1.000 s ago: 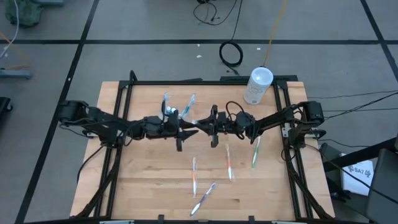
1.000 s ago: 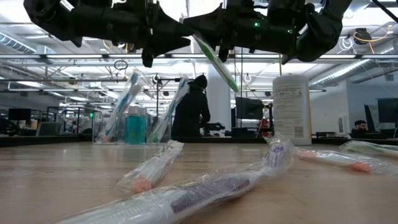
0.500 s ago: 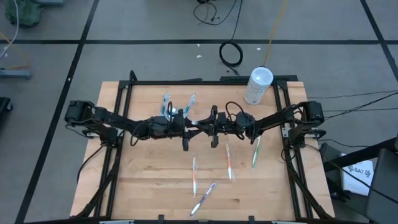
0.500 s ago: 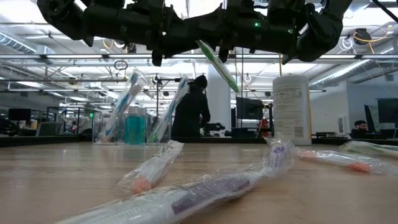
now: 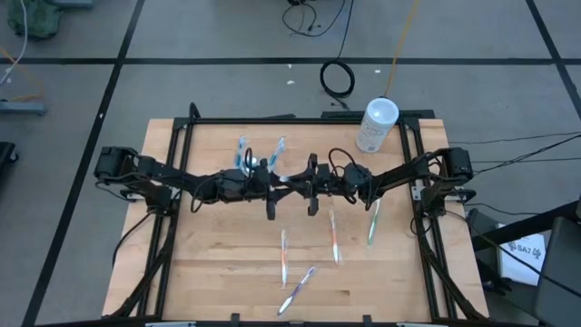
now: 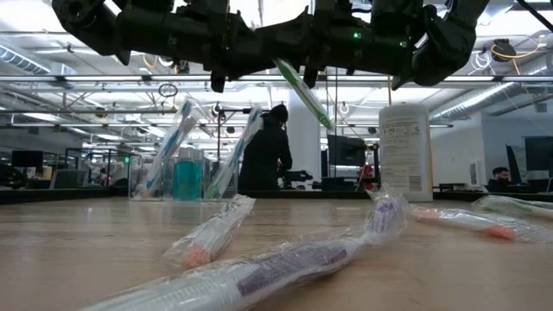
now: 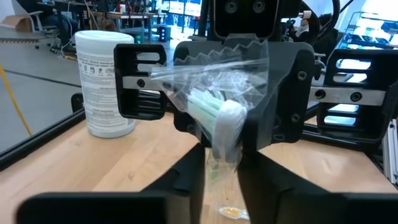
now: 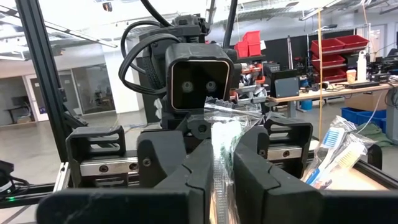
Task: Pick & Place toothbrushing station
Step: Put the top green toothbrush into the right compartment of the transparent organizer, then put the left orange toothbrush into the left compartment of the transparent organizer
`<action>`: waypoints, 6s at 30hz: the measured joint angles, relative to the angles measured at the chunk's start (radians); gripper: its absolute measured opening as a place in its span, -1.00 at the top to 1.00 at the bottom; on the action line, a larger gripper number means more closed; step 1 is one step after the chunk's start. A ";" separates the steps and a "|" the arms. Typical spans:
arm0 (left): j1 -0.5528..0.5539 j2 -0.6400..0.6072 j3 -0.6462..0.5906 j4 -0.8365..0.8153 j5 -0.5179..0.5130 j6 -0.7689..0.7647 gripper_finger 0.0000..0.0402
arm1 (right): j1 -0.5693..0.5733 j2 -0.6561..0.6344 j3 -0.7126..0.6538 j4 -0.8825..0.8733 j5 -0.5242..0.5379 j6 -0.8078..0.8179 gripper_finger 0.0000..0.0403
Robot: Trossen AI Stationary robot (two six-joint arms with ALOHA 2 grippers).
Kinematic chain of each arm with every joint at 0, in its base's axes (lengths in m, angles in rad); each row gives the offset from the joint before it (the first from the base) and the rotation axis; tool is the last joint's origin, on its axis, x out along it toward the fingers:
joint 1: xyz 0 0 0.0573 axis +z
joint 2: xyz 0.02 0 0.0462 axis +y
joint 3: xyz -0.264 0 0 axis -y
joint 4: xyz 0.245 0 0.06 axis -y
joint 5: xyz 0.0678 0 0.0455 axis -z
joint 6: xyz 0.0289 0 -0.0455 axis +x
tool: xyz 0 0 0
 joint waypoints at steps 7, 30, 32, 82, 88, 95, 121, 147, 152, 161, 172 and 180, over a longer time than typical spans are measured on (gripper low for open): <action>0.000 0.000 0.000 -0.005 0.004 0.002 0.94 | 0.000 0.000 0.000 -0.008 0.002 0.001 0.82; 0.036 -0.062 0.000 -0.193 -0.009 -0.028 0.96 | -0.011 -0.240 0.000 -0.586 0.001 -0.011 0.22; 0.057 -0.120 0.000 -0.288 -0.012 -0.047 0.94 | -0.011 -0.278 0.000 -0.673 0.001 -0.011 0.20; 0.288 -0.115 0.385 -1.240 -0.072 -0.087 0.96 | -0.031 -0.328 0.000 -0.770 0.001 -0.010 0.25; 0.288 -0.028 0.383 -1.244 -0.086 -0.191 0.89 | -0.031 -0.328 0.000 -0.786 0.000 0.042 0.25; 0.288 0.038 0.385 -1.226 -0.094 -0.251 0.83 | -0.031 -0.328 0.000 -0.800 0.000 0.053 0.26; 0.288 0.040 0.575 -1.508 -0.085 -0.083 0.35 | -0.030 -0.328 0.000 -0.807 0.000 0.079 0.27; -0.127 0.027 0.527 -1.261 0.077 -0.547 0.35 | -0.039 -0.328 -0.001 -0.882 0.004 0.071 0.30; -0.222 0.027 0.379 -0.997 0.076 -0.726 0.35 | -0.039 -0.328 -0.001 -0.882 0.004 0.071 0.30; -0.319 0.073 0.279 -0.975 0.024 -1.008 0.35 | -0.028 -0.328 -0.001 -0.854 0.005 0.170 0.31; -0.351 0.315 0.293 -0.880 0.051 -1.183 0.35 | 0.048 -0.328 -0.001 -0.869 0.005 0.158 0.32; -0.320 0.336 0.294 -0.807 0.008 -1.176 0.35 | 0.075 -0.328 -0.001 -0.852 0.004 0.150 0.33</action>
